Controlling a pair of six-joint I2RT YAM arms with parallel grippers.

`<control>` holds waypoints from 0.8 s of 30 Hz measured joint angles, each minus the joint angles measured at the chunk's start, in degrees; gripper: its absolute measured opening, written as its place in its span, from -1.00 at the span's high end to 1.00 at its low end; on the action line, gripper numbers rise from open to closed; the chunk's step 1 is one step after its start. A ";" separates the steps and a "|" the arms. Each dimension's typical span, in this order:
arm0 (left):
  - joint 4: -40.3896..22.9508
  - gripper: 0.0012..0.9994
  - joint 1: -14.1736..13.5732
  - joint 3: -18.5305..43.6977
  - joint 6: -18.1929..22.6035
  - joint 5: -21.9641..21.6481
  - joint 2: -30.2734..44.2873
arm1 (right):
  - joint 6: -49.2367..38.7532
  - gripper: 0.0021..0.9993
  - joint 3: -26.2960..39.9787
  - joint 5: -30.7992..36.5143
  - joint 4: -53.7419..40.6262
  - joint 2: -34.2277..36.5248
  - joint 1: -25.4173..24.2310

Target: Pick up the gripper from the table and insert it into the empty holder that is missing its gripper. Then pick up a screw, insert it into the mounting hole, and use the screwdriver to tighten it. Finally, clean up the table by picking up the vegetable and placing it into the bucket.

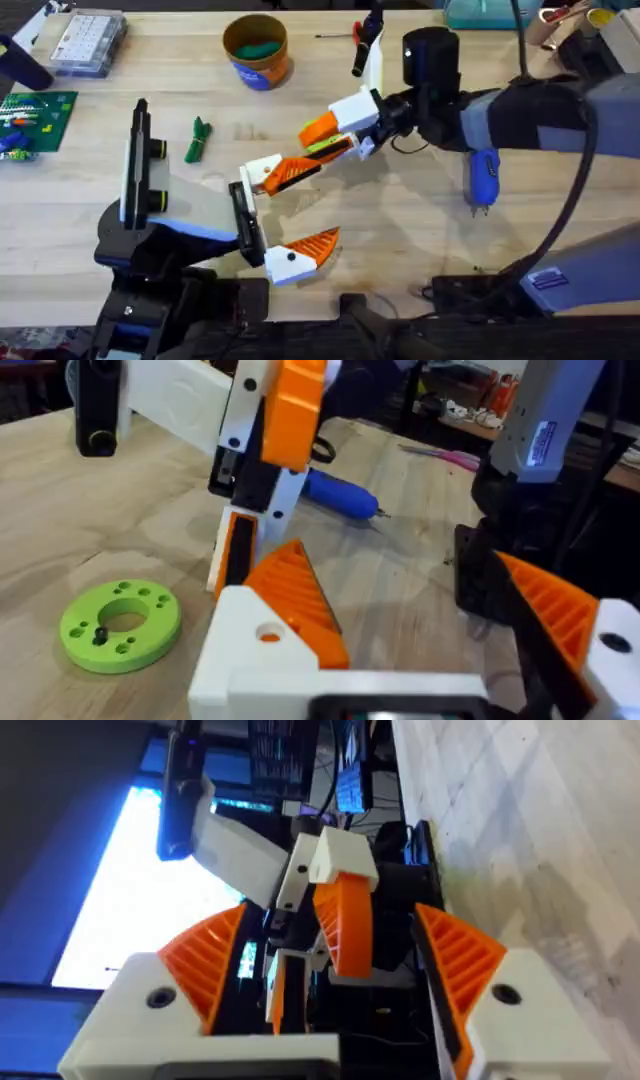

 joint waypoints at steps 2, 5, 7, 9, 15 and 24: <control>0.00 -0.98 0.00 0.00 -0.02 0.00 0.00 | -0.62 -1.00 -0.02 -0.09 0.02 -0.02 0.84; 0.00 -0.98 0.00 0.00 -0.02 0.00 0.00 | -1.49 -0.81 -0.05 -0.11 0.03 -0.02 2.07; 0.00 -0.98 0.00 0.00 0.00 0.00 0.00 | -2.10 -0.56 -0.09 -0.11 0.05 -0.02 2.68; 0.00 -0.98 0.00 0.00 0.05 0.00 -0.02 | -2.19 -0.06 -0.09 -0.12 -0.01 -0.02 3.07; 0.04 -0.98 0.00 0.00 1.52 -0.02 0.00 | -2.22 0.65 -0.61 0.77 -0.62 0.26 3.17; -0.11 -0.98 0.00 0.00 0.77 0.25 0.00 | -2.95 0.97 -0.61 1.92 -6.09 0.24 3.17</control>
